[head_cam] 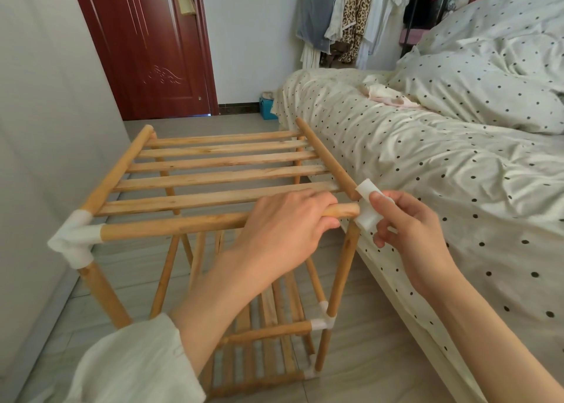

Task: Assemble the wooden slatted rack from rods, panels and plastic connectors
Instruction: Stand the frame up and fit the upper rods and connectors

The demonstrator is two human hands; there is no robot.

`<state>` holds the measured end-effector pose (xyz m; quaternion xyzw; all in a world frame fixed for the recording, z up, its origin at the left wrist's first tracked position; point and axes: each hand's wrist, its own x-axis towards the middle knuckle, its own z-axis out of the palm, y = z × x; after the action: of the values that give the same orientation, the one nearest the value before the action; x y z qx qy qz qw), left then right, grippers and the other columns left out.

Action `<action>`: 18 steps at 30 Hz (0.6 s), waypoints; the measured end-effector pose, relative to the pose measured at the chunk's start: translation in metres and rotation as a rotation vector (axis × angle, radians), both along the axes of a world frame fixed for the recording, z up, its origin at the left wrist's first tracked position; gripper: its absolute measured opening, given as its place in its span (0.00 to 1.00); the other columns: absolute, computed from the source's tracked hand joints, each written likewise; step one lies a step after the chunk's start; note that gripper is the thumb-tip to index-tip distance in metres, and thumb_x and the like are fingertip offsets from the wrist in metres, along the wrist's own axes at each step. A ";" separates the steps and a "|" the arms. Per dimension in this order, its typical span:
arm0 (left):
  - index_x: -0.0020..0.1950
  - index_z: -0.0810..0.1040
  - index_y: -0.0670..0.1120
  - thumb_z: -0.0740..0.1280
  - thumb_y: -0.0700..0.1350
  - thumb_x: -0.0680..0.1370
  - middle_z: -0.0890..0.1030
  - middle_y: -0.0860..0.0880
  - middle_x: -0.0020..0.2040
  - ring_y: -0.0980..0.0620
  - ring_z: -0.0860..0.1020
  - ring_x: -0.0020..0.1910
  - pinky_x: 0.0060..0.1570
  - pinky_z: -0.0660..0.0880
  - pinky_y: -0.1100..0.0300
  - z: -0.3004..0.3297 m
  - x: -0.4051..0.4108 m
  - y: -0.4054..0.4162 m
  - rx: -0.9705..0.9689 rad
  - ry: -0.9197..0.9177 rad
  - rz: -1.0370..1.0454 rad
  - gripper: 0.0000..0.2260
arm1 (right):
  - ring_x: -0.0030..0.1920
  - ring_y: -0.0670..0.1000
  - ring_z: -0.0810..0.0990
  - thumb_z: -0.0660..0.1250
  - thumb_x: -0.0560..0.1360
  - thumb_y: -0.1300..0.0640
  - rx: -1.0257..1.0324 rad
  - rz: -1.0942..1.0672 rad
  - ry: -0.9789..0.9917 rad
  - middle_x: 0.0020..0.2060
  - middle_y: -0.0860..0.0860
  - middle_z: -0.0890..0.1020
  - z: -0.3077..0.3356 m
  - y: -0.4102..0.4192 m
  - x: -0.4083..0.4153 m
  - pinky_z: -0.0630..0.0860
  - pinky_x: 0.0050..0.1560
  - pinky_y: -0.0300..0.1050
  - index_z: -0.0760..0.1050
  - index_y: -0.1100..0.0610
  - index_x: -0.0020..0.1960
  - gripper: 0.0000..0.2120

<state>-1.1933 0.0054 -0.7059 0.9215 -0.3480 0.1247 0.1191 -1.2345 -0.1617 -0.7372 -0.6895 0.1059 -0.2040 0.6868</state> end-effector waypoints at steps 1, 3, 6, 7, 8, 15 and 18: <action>0.63 0.71 0.57 0.56 0.56 0.80 0.77 0.58 0.57 0.55 0.76 0.54 0.45 0.68 0.58 0.000 0.000 0.000 -0.002 -0.004 -0.003 0.13 | 0.26 0.49 0.66 0.66 0.75 0.53 0.012 -0.011 0.011 0.27 0.53 0.68 0.000 0.000 0.000 0.66 0.34 0.46 0.74 0.57 0.42 0.08; 0.63 0.71 0.57 0.56 0.57 0.80 0.77 0.58 0.57 0.55 0.76 0.54 0.45 0.69 0.58 -0.002 -0.001 -0.001 -0.002 -0.011 -0.009 0.13 | 0.25 0.50 0.64 0.65 0.76 0.52 0.019 -0.049 0.017 0.25 0.53 0.68 0.001 0.001 -0.001 0.63 0.28 0.43 0.73 0.59 0.41 0.11; 0.63 0.71 0.57 0.56 0.57 0.80 0.77 0.58 0.56 0.55 0.76 0.53 0.46 0.70 0.58 -0.003 -0.002 -0.003 0.000 -0.014 -0.018 0.13 | 0.21 0.47 0.63 0.65 0.76 0.51 0.000 -0.153 0.016 0.22 0.51 0.68 0.001 0.003 -0.001 0.62 0.22 0.38 0.71 0.58 0.40 0.12; 0.62 0.71 0.57 0.56 0.56 0.80 0.77 0.58 0.56 0.55 0.76 0.53 0.46 0.70 0.58 -0.003 -0.002 -0.003 0.000 -0.014 -0.019 0.13 | 0.20 0.45 0.63 0.65 0.76 0.50 -0.010 -0.181 0.007 0.22 0.49 0.68 0.001 0.003 -0.001 0.62 0.21 0.37 0.71 0.57 0.41 0.11; 0.62 0.71 0.57 0.56 0.56 0.80 0.77 0.58 0.56 0.55 0.76 0.52 0.45 0.70 0.58 -0.002 -0.002 -0.003 -0.001 -0.011 -0.021 0.13 | 0.19 0.44 0.63 0.65 0.76 0.49 -0.033 -0.195 -0.004 0.22 0.47 0.68 0.000 0.002 0.000 0.61 0.20 0.35 0.72 0.55 0.45 0.09; 0.63 0.71 0.57 0.56 0.57 0.80 0.77 0.59 0.56 0.55 0.76 0.53 0.48 0.72 0.56 -0.001 -0.001 -0.002 -0.007 -0.012 -0.007 0.13 | 0.29 0.41 0.69 0.62 0.76 0.44 -0.324 -0.178 -0.004 0.25 0.40 0.72 -0.006 0.000 0.002 0.66 0.37 0.40 0.77 0.46 0.59 0.14; 0.63 0.70 0.57 0.56 0.57 0.80 0.76 0.59 0.56 0.56 0.75 0.53 0.50 0.73 0.55 0.000 0.000 -0.001 -0.025 -0.017 0.009 0.13 | 0.30 0.39 0.74 0.62 0.76 0.44 -0.358 -0.183 -0.001 0.34 0.43 0.77 -0.004 -0.001 0.001 0.68 0.36 0.37 0.74 0.48 0.60 0.15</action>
<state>-1.1937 0.0044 -0.7064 0.9205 -0.3432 0.1374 0.1269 -1.2339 -0.1626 -0.7409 -0.7881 0.1298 -0.2816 0.5318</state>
